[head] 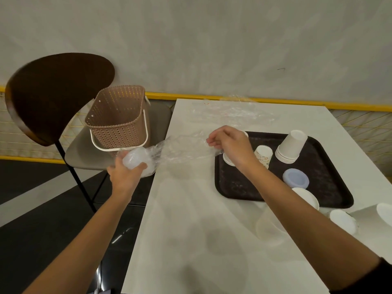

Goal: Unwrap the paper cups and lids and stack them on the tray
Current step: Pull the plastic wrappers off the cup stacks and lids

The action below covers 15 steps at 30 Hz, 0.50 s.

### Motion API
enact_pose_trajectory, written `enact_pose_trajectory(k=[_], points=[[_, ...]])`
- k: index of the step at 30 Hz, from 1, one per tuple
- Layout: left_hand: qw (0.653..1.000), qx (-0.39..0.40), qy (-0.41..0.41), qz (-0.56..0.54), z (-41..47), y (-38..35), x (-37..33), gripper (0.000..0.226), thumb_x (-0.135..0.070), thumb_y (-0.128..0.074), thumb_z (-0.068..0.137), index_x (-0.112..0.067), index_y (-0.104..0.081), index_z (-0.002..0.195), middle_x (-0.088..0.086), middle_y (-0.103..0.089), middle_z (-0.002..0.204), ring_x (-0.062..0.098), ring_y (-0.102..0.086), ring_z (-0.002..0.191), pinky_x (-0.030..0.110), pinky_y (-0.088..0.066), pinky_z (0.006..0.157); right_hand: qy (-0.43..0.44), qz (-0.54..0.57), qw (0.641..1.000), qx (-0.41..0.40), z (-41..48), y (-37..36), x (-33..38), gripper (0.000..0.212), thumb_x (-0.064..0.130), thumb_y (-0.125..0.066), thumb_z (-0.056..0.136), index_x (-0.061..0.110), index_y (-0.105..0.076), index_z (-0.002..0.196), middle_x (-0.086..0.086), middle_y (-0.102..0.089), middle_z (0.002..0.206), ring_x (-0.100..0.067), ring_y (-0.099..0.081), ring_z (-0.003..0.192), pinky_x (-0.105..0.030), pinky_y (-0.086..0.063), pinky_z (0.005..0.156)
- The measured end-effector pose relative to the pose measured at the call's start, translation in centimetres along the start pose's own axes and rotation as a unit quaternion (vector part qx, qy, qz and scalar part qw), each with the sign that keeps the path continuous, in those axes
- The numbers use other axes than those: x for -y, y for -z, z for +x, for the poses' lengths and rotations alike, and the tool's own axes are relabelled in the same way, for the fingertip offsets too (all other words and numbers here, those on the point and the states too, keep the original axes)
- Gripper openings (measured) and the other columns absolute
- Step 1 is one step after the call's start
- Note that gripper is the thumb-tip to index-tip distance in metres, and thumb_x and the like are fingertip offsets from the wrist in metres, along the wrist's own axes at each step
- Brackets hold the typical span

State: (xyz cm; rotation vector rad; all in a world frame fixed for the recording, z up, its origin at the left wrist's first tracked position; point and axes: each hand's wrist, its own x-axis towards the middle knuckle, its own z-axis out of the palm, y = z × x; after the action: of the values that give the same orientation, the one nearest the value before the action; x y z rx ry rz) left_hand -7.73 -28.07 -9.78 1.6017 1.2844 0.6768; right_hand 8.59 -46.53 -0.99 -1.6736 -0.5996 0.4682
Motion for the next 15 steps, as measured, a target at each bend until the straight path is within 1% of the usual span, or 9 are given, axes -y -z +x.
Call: enact_pose_trajectory(k=[3,5,6,7,8,10,12,14,15], points=[[1.000,0.022,-0.004,-0.001,-0.3,-0.6,-0.2,0.067,-0.023,-0.072,0.077,-0.030,-0.038,0.134,0.012,-0.027,0.136,0.034,-0.039,0.122,0.051,-0.045,0.098,-0.062,-0.036,0.993,0.098,0.1,-0.3,-1.0,0.026,0.005,-0.037,0.097,0.010,-0.062,0.094,-0.011,-0.066,0.098,-0.017,-0.064,0.078,-0.021,-0.052,0.067],[0.999,0.044,-0.012,0.007,-0.6,-0.9,-0.2,0.063,-0.026,-0.071,0.078,-0.031,-0.039,0.133,0.011,-0.027,0.136,0.033,-0.040,0.121,0.051,-0.045,0.097,-0.087,-0.016,0.982,0.167,-0.1,-0.2,-1.4,0.029,-0.001,-0.035,0.097,0.006,-0.058,0.115,-0.018,-0.058,0.119,-0.020,-0.063,0.080,-0.022,-0.055,0.060],[0.998,0.057,-0.017,0.012,-0.8,-1.0,-0.3,0.061,-0.027,-0.070,0.079,-0.031,-0.040,0.131,0.011,-0.027,0.137,0.033,-0.040,0.121,0.051,-0.045,0.097,-0.086,-0.019,0.976,0.198,-0.3,0.0,-1.6,0.033,0.000,-0.038,0.097,0.008,-0.053,0.124,-0.016,-0.051,0.130,-0.023,-0.063,0.084,-0.023,-0.055,0.060],[0.997,0.071,-0.021,0.014,-0.9,-1.2,-0.2,0.059,-0.027,-0.070,0.080,-0.031,-0.041,0.131,0.011,-0.026,0.138,0.032,-0.039,0.121,0.051,-0.045,0.098,-0.073,-0.054,0.972,0.219,-0.4,0.1,-1.6,0.039,0.005,-0.046,0.095,0.014,-0.047,0.133,-0.011,-0.043,0.140,-0.025,-0.061,0.094,-0.025,-0.056,0.065],[0.996,0.082,-0.020,0.013,-1.0,-1.3,-0.2,0.058,-0.028,-0.070,0.080,-0.031,-0.041,0.131,0.011,-0.026,0.139,0.032,-0.039,0.121,0.051,-0.044,0.098,-0.051,-0.119,0.964,0.230,-0.5,0.3,-1.7,0.052,0.013,-0.055,0.092,0.023,-0.038,0.140,-0.003,-0.034,0.148,-0.023,-0.057,0.109,-0.027,-0.054,0.075],[0.995,0.095,-0.015,0.009,-1.1,-1.4,-0.2,0.059,-0.029,-0.069,0.080,-0.030,-0.040,0.132,0.011,-0.026,0.140,0.032,-0.039,0.123,0.051,-0.044,0.099,-0.028,-0.206,0.948,0.241,-0.4,0.6,-2.0,0.081,0.026,-0.069,0.081,0.037,-0.020,0.145,0.010,-0.011,0.157,-0.020,-0.039,0.132,-0.031,-0.047,0.090],[0.995,0.103,-0.017,-0.001,-1.0,-1.4,-0.3,0.057,-0.028,-0.069,0.081,-0.031,-0.041,0.130,0.010,-0.028,0.141,0.031,-0.039,0.124,0.049,-0.045,0.099,-0.019,-0.224,0.942,0.251,-0.4,0.6,-2.1,0.096,0.030,-0.074,0.076,0.042,-0.009,0.146,0.014,0.004,0.157,-0.023,-0.033,0.137,-0.031,-0.042,0.098],[0.994,0.107,-0.023,-0.027,-0.8,-1.3,-0.4,0.051,-0.024,-0.068,0.082,-0.034,-0.043,0.125,0.007,-0.032,0.139,0.027,-0.041,0.120,0.041,-0.047,0.092,-0.007,-0.249,0.935,0.252,-0.4,0.6,-2.3,0.102,0.033,-0.075,0.074,0.040,-0.003,0.146,0.014,0.009,0.156,-0.024,-0.028,0.140,-0.029,-0.036,0.103],[0.993,0.107,-0.023,-0.042,-0.7,-1.2,-0.5,0.052,-0.022,-0.069,0.082,-0.034,-0.043,0.125,0.005,-0.034,0.137,0.024,-0.042,0.117,0.038,-0.048,0.088,0.000,-0.264,0.932,0.250,-0.3,0.6,-2.3,0.103,0.035,-0.074,0.074,0.039,-0.001,0.146,0.014,0.009,0.156,-0.023,-0.025,0.141,-0.031,-0.037,0.104]])
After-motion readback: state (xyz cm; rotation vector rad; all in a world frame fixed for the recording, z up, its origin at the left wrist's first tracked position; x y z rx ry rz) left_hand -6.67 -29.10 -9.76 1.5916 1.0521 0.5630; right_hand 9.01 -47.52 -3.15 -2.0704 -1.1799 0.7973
